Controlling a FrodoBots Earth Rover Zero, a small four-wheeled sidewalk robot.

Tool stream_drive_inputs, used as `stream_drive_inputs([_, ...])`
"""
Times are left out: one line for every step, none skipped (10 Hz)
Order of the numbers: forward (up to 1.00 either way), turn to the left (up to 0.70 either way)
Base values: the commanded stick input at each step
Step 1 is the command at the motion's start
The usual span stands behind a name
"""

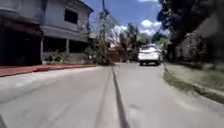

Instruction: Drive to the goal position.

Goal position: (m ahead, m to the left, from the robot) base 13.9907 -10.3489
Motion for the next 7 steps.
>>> stream_drive_inputs([1.00, -0.04])
stream_drive_inputs([1.00, -0.04])
stream_drive_inputs([1.00, -0.03])
stream_drive_inputs([1.00, -0.02])
stream_drive_inputs([1.00, -0.01])
stream_drive_inputs([1.00, -0.01])
stream_drive_inputs([1.00, -0.16])
